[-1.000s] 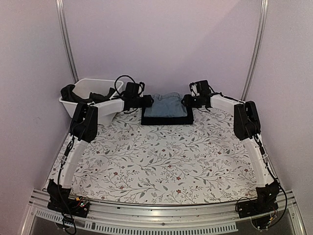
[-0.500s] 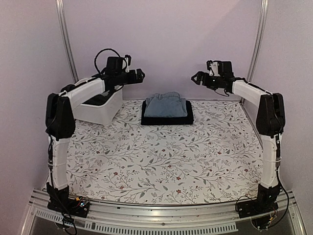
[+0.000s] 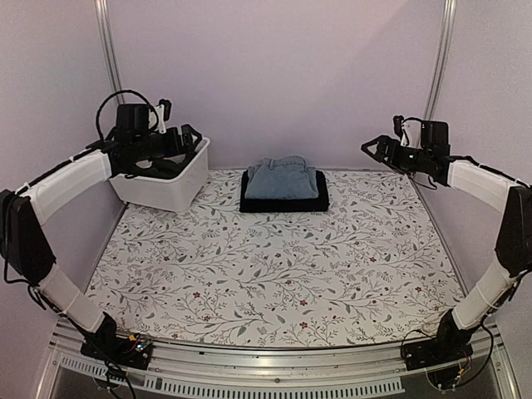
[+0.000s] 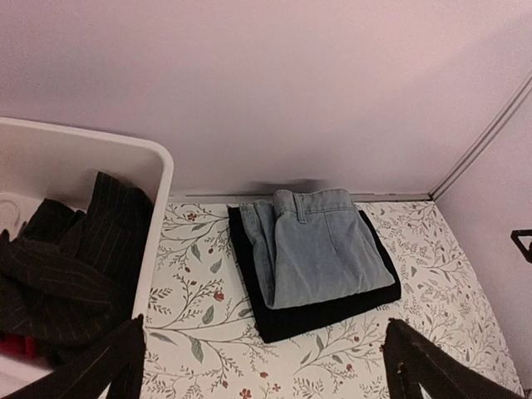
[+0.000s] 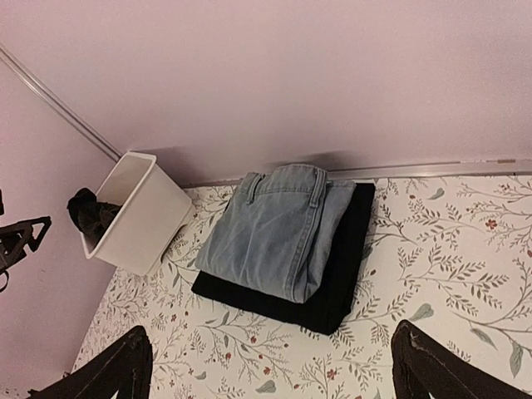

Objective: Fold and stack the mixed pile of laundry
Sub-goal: Reset both arms

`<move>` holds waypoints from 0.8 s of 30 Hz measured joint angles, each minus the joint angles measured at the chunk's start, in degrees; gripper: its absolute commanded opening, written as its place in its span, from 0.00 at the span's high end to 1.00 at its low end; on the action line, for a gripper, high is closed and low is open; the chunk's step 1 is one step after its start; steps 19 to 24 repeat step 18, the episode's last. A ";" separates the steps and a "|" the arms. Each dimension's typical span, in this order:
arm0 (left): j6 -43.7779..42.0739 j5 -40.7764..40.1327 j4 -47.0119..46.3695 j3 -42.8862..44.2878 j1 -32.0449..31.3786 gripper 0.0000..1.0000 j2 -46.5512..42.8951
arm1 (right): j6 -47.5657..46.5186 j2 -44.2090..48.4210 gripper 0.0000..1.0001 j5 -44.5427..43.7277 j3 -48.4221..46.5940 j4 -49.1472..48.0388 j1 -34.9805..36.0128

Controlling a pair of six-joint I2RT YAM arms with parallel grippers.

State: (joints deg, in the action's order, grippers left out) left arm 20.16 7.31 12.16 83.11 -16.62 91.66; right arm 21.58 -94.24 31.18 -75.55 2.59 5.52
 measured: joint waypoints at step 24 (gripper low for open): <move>8.44 -6.05 -0.42 -47.08 -4.35 0.00 -34.42 | -0.35 22.14 0.01 1.20 43.06 -3.74 2.56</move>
